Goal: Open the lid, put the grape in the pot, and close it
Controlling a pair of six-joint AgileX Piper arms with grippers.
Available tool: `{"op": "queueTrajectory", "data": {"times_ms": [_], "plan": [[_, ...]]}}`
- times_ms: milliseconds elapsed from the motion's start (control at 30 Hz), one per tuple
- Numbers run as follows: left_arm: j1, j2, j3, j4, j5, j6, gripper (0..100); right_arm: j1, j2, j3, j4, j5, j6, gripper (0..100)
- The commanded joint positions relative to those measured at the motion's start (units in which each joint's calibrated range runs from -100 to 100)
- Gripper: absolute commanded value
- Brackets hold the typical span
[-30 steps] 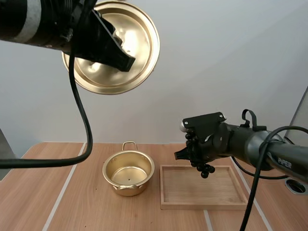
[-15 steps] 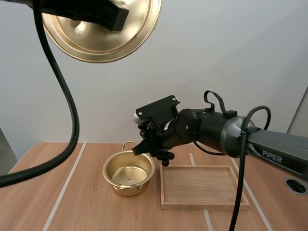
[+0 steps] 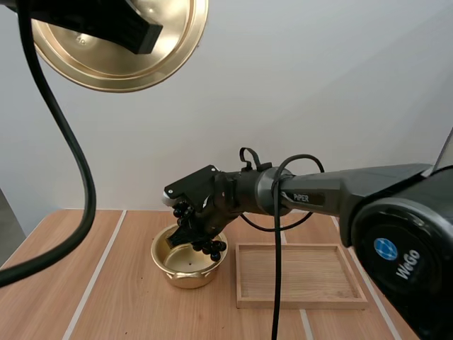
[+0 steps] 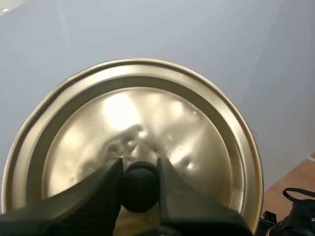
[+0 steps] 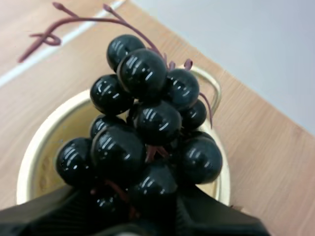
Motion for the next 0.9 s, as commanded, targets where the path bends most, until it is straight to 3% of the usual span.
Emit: {"op": "queueTrajectory", "data": {"times_ms": [0, 367, 400, 500, 533, 567, 600, 867], "plan": [[-0.05, -0.21, -0.47, 0.03, -1.29, -1.25, 0, 0.24, 2.83, -0.62, -0.32, -3.53, -0.52, 0], [-0.05, -0.21, -0.47, 0.03, -1.29, -1.36, 0, 0.46, 6.13, -0.62, -0.19, -4.32, -0.52, 0], [-0.05, -0.21, -0.47, 0.03, -1.29, -1.84, 0, 0.46, 6.13, -0.62, -0.19, -3.81, -0.52, 6], [-0.05, -0.21, -0.47, 0.03, -1.29, -2.42, 0, 0.46, 6.13, -0.62, -0.09, -3.05, -0.52, 57], [-0.05, -0.21, -0.47, 0.03, -1.29, -2.42, 0, 0.46, 6.13, -0.62, 0.12, -3.05, -0.52, 68], [-0.05, -0.21, -0.47, 0.03, -1.29, -2.42, 0, 0.46, 6.13, -0.62, 0.25, -3.05, -0.52, 89], [-0.05, -0.21, -0.47, 0.03, -1.29, -2.42, 0, 0.46, 6.13, -0.62, 0.25, -3.05, -0.52, 100], [-0.05, -0.21, -0.47, 0.03, -1.29, -2.42, 0, 0.46, 4.16, -0.62, 1.15, -3.65, -0.21, 100]]}}
